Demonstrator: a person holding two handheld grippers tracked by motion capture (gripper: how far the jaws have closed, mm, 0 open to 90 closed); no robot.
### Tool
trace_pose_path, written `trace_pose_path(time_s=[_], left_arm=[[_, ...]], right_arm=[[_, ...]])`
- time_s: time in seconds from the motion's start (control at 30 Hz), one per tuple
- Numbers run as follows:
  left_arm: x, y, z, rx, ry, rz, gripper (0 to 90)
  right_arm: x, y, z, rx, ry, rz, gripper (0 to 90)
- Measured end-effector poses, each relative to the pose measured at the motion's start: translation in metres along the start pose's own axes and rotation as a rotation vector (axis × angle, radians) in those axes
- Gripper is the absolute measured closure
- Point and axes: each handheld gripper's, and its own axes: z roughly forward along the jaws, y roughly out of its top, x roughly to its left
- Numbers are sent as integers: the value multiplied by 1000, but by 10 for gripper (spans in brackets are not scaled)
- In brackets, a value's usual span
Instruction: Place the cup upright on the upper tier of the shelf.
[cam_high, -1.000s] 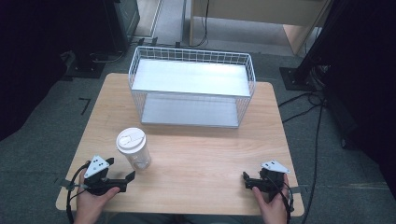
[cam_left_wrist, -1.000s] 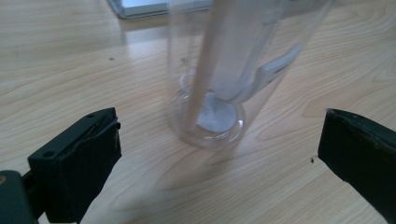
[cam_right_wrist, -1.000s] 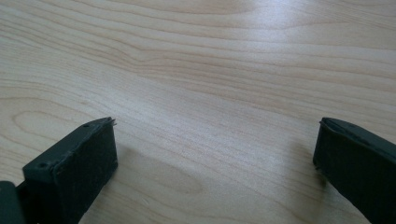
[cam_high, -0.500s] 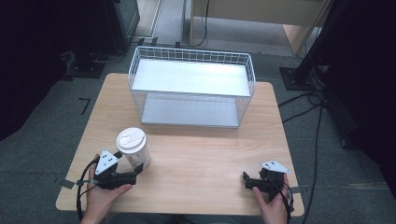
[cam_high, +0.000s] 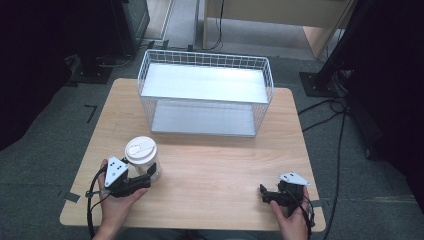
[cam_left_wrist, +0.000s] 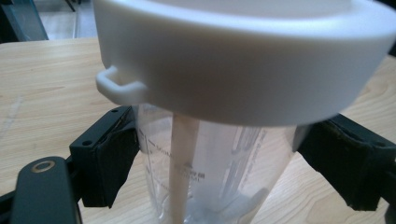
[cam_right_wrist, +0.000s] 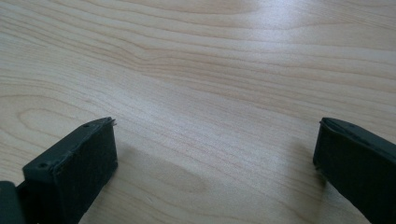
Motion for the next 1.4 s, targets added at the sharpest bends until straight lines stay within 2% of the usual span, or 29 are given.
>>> trace_pose_path(time_s=[0.1,0.23,0.5,0.63,0.77,0.9,1.1,1.4], left_arm=[[2,1,0,-36,-14,-23,137],[0,1,4,-69,-2,-13,130],[-1,2,12,-84,8,-27,128],[-3,2,15,-99,19,-14,137],[-5,6,19,-94,22,7,146],[-9,10,23,-107,12,2,150],[-16,21,24,-139,6,4,153],[-20,50,29,-177,-3,7,156]], right_arm=[[0,0,0,1,2,-1,0],[0,0,0,1,1,1,0],[0,0,0,1,1,1,0],[0,0,0,1,1,1,0],[0,0,0,1,1,1,0],[0,0,0,1,1,0,0],[0,0,0,0,4,-3,0],[1,-1,-1,0,4,-5,0]])
